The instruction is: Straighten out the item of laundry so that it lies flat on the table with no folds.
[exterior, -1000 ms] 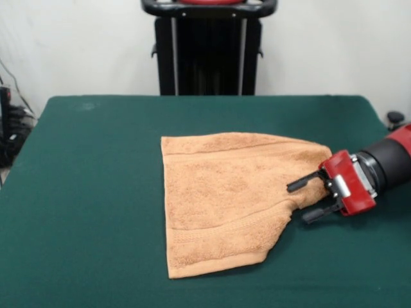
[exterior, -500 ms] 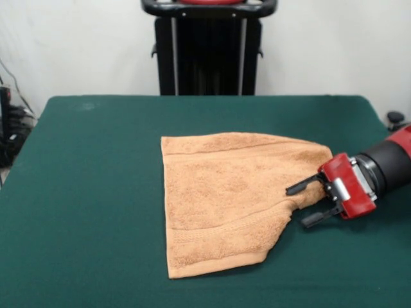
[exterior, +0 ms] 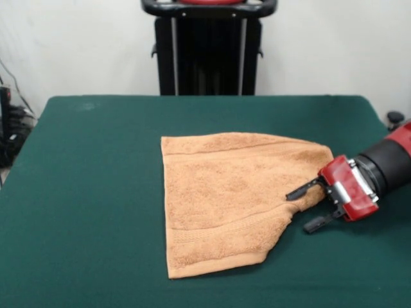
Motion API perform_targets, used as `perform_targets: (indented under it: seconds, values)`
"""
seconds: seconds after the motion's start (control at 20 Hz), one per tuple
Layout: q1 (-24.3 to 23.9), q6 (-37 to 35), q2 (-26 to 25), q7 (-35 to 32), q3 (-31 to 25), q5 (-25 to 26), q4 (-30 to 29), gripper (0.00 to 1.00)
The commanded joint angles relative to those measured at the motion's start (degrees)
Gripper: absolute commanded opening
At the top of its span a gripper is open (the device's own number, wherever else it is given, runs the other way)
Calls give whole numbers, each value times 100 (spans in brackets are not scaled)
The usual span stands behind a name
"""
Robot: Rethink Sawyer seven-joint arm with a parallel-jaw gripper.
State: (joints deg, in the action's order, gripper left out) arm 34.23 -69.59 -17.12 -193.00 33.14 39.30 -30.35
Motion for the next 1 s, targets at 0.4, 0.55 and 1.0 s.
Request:
perform_targets:
  seconds: [0.4, 0.55, 1.0]
  values:
    - [-131, 2176, -134, 1444, -1910, -539, -1174, 100]
    - [-176, 2336, -9, 1468, -2025, -531, -1339, 100]
    - [-333, 2913, 320, 1604, -2149, -227, -1791, 100]
